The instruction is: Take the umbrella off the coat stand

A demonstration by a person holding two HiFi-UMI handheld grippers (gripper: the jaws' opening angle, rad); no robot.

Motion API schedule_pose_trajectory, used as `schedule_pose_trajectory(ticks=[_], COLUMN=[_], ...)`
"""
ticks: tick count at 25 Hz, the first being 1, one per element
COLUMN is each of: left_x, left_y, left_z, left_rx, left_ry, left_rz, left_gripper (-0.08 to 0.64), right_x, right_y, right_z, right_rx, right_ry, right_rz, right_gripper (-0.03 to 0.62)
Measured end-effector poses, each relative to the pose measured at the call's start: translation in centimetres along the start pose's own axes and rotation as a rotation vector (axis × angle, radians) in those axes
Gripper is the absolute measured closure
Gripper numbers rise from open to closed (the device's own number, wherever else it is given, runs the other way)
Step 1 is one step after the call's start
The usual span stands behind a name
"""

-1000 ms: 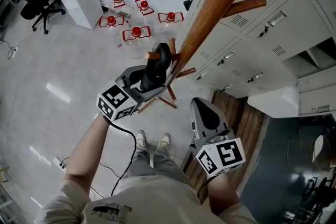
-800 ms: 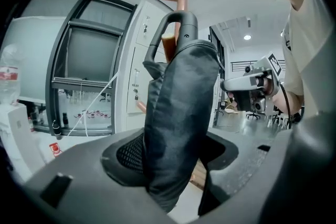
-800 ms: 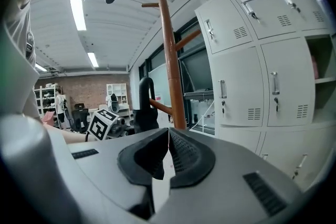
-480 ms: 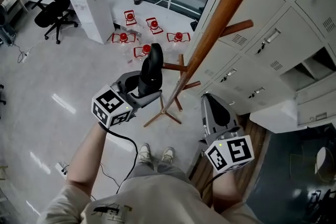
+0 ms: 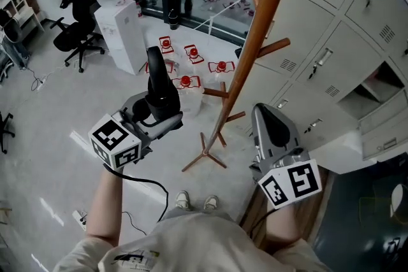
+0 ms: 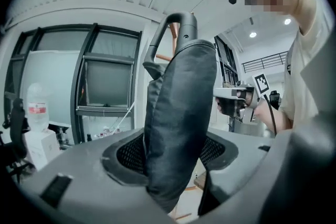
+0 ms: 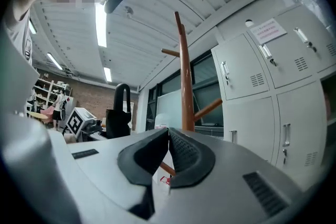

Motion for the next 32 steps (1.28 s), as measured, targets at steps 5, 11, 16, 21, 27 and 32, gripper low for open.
schedule_pose_trajectory(ticks=[5, 11, 16, 21, 27, 32], left_x=[-1.3, -2.3, -3.2, -3.8, -3.8, -4.3], left_y=[-3.6, -5.5, -5.3, -3.9, -0.6, 1.5], left_z=[3.1, 6.4, 8.4, 9.1, 9.2, 8.8], left_rx=[-0.029, -0.112, -0.154, -0.165, -0.128, -0.087], left_ry=[-0.035, -0.127, -0.195, -0.240, -0.296, -0.285], left_rz=[-0.077, -0.054, -0.048, -0.039, -0.011, 0.041], left_gripper=[0.273, 0.273, 0.273, 0.273, 0.273, 0.273], right_x=[1.5, 2.0, 2.5, 2.8, 3.8, 4.3], right_y=[-4.1, -6.2, -5.1, -2.8, 0.4, 3.1], right_z=[0.9, 2.4, 2.6, 2.4, 1.4, 1.1], right_rx=[-0.087, -0.197, -0.164, -0.104, -0.020, 0.042], right_ry=[-0.028, -0.014, -0.036, -0.057, -0.101, -0.119], right_rz=[0.051, 0.041, 0.043, 0.032, 0.031, -0.008], right_gripper=[0.584, 0.584, 0.584, 0.584, 0.584, 0.584])
Point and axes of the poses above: the fingertips, and each gripper's own axes: z backward along the fingers, x to its left, y out of its underside, the point moved 4 cm from there along z, backward along the fingers, and after that the axes turned 1 degree about -y, right-handed, at the moved point
